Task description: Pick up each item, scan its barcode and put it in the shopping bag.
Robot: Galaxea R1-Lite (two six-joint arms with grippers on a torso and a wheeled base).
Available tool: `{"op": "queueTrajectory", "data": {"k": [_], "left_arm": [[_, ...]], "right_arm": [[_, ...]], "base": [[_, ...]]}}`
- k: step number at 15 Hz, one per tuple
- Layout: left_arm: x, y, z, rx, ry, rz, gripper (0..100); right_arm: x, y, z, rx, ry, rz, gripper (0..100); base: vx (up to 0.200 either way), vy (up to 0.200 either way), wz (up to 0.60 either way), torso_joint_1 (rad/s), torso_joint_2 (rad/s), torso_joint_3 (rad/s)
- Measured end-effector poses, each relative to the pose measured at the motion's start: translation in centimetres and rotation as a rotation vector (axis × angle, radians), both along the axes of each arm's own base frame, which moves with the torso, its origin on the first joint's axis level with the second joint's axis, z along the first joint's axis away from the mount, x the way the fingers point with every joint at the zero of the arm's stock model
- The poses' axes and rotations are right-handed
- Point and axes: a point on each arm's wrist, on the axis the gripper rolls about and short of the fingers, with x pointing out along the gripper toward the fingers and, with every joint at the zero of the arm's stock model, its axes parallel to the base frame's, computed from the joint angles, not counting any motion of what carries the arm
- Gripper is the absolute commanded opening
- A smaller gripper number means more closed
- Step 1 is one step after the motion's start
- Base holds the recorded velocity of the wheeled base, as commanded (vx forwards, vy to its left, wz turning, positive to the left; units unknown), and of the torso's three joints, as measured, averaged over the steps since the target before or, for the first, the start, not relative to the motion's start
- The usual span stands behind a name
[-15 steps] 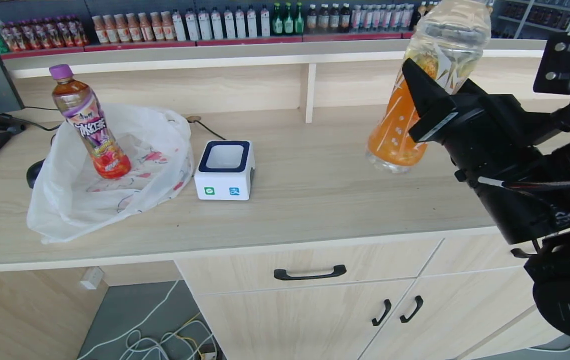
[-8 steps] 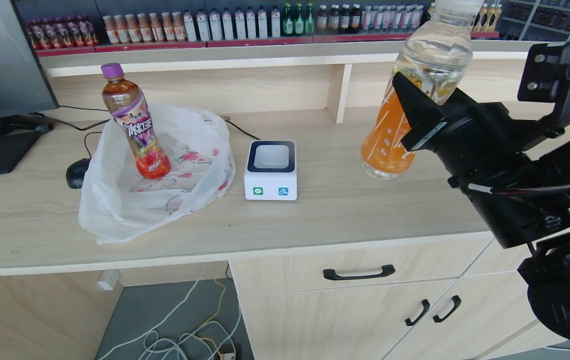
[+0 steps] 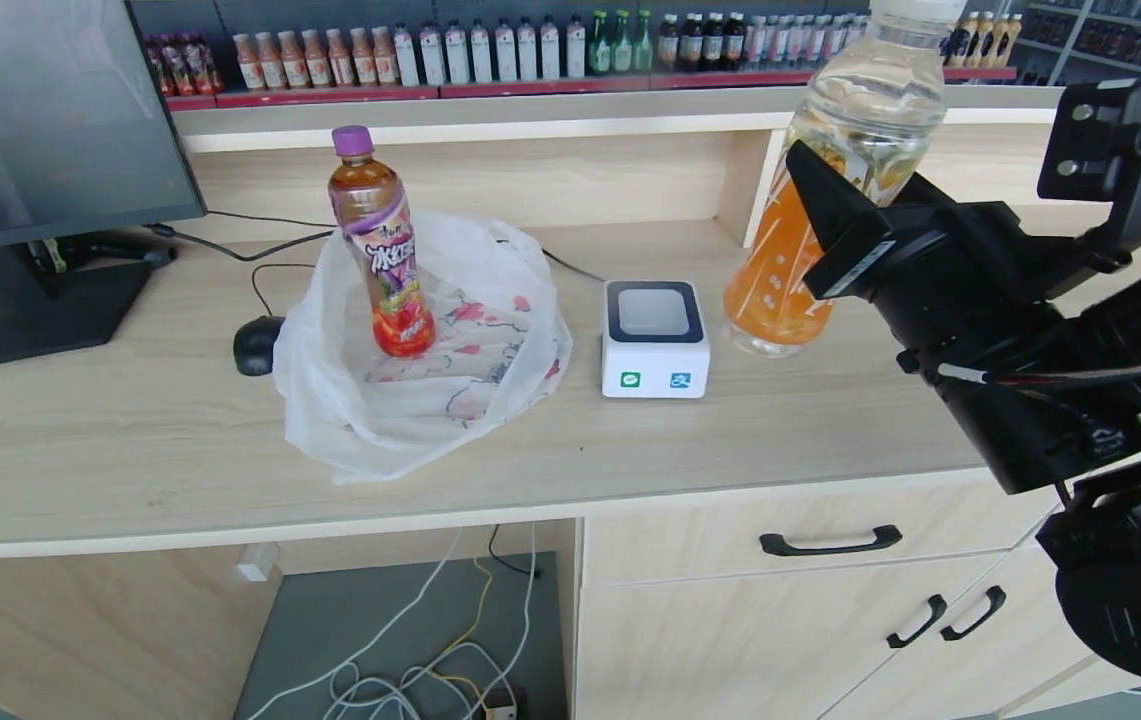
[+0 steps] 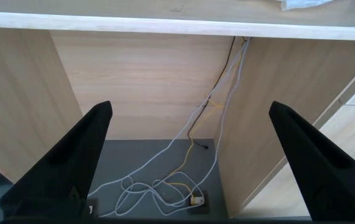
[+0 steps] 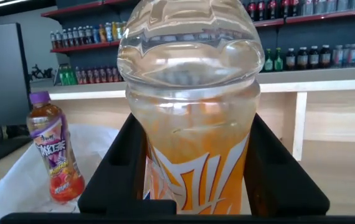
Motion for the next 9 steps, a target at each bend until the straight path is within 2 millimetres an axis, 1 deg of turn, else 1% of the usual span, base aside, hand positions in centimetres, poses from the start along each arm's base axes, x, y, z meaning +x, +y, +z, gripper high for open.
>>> {"op": "queueTrajectory", "data": {"k": [4, 7, 9], "left_arm": [[0.0, 0.0, 0.0, 0.003, 0.0, 0.0, 100], [0.0, 0.0, 0.0, 0.003, 0.001, 0.0, 100], [0.0, 0.0, 0.0, 0.003, 0.001, 0.0, 100]], "right_arm": [[0.2, 0.1, 0.1, 0.004, -0.006, 0.0, 0], [0.8, 0.4, -0.2, 0.0, 0.003, -0.007, 0], [1.1, 0.8, 0.2, 0.008, -0.012, 0.005, 0]], "base": [[0.0, 0.0, 0.0, 0.0, 0.0, 0.0], [0.0, 0.0, 0.0, 0.0, 0.0, 0.0], [0.0, 0.0, 0.0, 0.0, 0.0, 0.0]]}}
